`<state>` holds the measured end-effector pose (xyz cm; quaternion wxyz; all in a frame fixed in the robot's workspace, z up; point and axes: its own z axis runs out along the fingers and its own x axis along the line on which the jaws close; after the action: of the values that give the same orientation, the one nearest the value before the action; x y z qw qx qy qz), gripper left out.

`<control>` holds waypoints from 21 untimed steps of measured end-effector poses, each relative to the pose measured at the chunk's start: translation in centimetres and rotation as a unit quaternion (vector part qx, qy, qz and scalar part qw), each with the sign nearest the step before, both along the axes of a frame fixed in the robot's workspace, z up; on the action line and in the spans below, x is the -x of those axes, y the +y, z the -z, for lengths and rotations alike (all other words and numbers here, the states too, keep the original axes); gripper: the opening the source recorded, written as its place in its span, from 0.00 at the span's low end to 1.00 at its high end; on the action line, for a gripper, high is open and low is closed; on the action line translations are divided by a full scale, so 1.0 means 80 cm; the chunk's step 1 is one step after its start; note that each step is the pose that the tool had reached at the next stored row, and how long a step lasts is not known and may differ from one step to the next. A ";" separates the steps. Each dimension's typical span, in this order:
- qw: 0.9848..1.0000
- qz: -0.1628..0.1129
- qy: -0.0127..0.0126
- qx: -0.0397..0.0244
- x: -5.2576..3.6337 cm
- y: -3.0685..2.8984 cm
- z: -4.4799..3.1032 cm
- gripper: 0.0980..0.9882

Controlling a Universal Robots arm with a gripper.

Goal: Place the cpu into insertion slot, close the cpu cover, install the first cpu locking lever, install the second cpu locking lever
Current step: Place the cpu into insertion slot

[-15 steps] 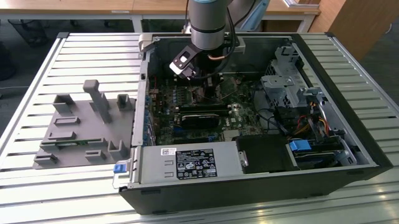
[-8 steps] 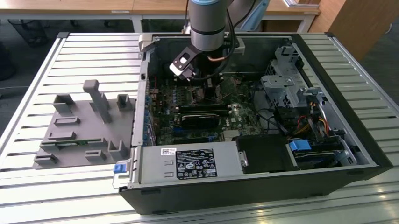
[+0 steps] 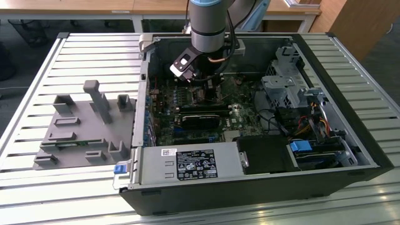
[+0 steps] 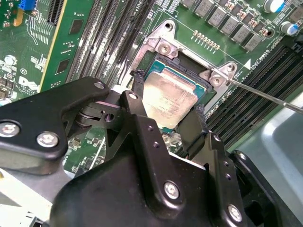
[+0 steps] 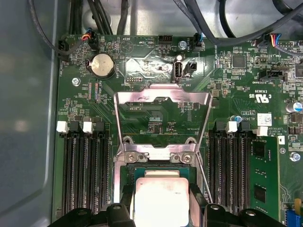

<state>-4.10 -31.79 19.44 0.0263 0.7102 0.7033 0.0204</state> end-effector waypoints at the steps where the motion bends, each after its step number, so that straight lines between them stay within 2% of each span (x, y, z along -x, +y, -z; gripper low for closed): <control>1: 1.000 0.000 0.000 0.000 0.000 0.0001 0.0006 0.50; 10: 1.000 0.000 0.000 0.000 0.000 0.0002 0.0015 0.50; 12: 1.000 0.000 0.000 0.000 0.000 0.0002 0.0015 0.51; 13: 1.000 0.000 0.000 0.000 0.000 0.0002 0.0015 0.58; 21: 1.000 0.000 0.000 0.000 0.000 0.0002 0.0014 0.58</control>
<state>-4.10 -31.78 19.33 0.0264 0.7101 0.7033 0.0204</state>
